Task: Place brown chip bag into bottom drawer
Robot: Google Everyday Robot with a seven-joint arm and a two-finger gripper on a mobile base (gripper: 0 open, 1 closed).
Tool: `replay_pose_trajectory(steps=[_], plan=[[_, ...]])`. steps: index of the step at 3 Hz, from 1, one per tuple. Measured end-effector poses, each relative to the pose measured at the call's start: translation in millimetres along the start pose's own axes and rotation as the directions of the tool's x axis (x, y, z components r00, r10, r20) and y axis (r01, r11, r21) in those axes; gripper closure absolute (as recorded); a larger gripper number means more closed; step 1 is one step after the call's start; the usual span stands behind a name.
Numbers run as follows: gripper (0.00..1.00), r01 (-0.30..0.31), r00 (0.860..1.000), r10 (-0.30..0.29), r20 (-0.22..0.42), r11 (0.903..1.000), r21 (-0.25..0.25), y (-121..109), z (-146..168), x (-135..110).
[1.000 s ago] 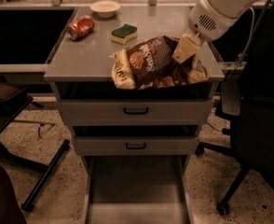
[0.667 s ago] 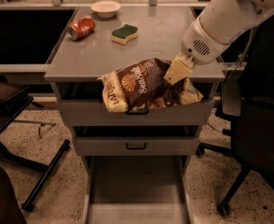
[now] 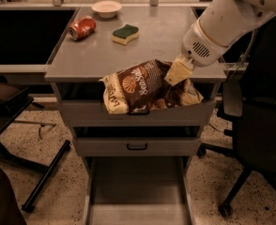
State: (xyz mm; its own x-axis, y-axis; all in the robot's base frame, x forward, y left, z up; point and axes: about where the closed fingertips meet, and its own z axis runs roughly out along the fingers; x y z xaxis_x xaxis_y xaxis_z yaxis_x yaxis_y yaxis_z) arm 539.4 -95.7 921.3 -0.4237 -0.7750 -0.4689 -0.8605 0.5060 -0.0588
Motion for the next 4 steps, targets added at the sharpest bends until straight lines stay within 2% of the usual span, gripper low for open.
replay_pose_trajectory(steps=[1, 2, 3, 4], plan=[[1.0, -0.078, 0.996, 0.078, 0.032, 0.9969, 0.001, 19, 20, 11], [1.0, -0.17, 0.985, 0.17, 0.01, 0.9853, 0.02, 40, 91, 33], [1.0, -0.217, 0.974, 0.22, -0.046, 0.9746, 0.054, 55, 179, 66], [1.0, -0.3, 0.952, 0.3, -0.058, 0.9538, -0.006, 66, 262, 109]])
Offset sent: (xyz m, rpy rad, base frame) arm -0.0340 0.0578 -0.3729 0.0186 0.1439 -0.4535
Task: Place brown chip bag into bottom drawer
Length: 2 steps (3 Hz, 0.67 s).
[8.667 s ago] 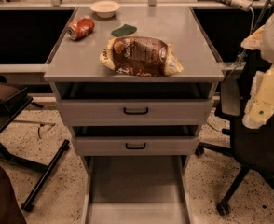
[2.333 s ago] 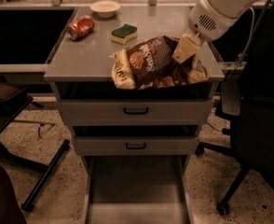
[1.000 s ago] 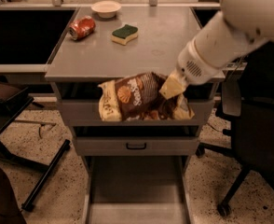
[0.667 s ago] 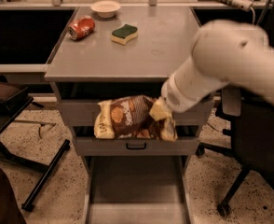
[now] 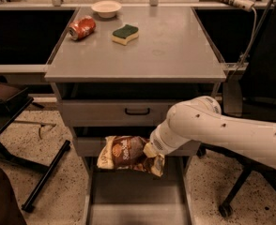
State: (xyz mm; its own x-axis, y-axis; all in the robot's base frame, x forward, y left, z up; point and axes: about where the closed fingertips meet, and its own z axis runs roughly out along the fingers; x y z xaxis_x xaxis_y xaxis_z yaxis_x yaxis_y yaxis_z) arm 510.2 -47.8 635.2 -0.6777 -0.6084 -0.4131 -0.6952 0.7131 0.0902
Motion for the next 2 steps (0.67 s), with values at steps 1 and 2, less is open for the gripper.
replay_pose_trajectory(steps=[1, 2], plan=[[1.0, 0.001, 1.0, -0.001, 0.0, 1.0, 0.001, 0, 0, 0], [1.0, -0.021, 1.0, 0.021, 0.017, 0.9998, 0.0, 1, 19, 5]])
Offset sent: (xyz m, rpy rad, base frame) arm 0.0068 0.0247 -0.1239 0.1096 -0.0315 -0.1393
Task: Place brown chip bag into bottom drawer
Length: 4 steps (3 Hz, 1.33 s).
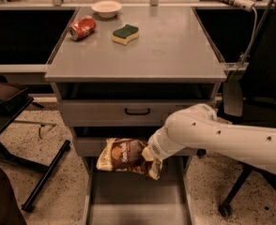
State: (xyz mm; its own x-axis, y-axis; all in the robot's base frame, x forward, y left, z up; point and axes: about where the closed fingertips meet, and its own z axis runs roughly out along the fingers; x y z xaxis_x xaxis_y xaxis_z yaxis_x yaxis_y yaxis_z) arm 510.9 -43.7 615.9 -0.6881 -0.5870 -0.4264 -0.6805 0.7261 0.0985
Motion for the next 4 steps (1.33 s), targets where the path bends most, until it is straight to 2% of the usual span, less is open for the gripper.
replay_pose_trajectory(steps=[1, 2, 3, 4], plan=[[1.0, -0.043, 0.995, 0.04, -0.091, 0.9988, -0.023, 5, 97, 71], [1.0, -0.051, 0.978, 0.041, -0.202, 0.9976, -0.046, 10, 187, 145], [1.0, -0.12, 0.977, 0.116, -0.181, 0.9927, -0.01, -26, 254, 157], [1.0, -0.209, 0.962, 0.212, -0.17, 0.9773, 0.036, -57, 274, 169]])
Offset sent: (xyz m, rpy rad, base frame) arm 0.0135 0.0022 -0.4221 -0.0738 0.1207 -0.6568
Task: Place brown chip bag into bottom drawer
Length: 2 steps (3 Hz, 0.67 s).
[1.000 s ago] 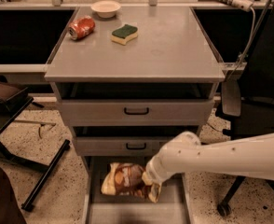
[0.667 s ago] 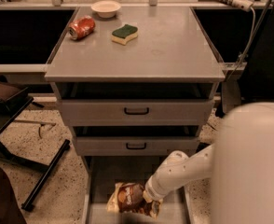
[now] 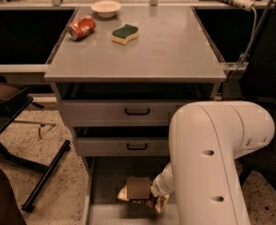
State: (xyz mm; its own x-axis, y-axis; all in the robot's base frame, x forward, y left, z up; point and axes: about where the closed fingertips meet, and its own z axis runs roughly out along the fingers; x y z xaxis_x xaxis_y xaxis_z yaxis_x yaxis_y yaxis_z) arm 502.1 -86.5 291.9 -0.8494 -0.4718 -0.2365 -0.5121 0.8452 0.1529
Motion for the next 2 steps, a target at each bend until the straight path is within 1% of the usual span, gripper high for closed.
replay_pose_trajectory(steps=[1, 2], plan=[[1.0, 0.0, 1.0, 0.0, -0.002, 1.0, -0.001, 0, 0, 1], [1.0, -0.042, 0.998, 0.045, 0.034, 0.9954, -0.086, 19, 30, 10]])
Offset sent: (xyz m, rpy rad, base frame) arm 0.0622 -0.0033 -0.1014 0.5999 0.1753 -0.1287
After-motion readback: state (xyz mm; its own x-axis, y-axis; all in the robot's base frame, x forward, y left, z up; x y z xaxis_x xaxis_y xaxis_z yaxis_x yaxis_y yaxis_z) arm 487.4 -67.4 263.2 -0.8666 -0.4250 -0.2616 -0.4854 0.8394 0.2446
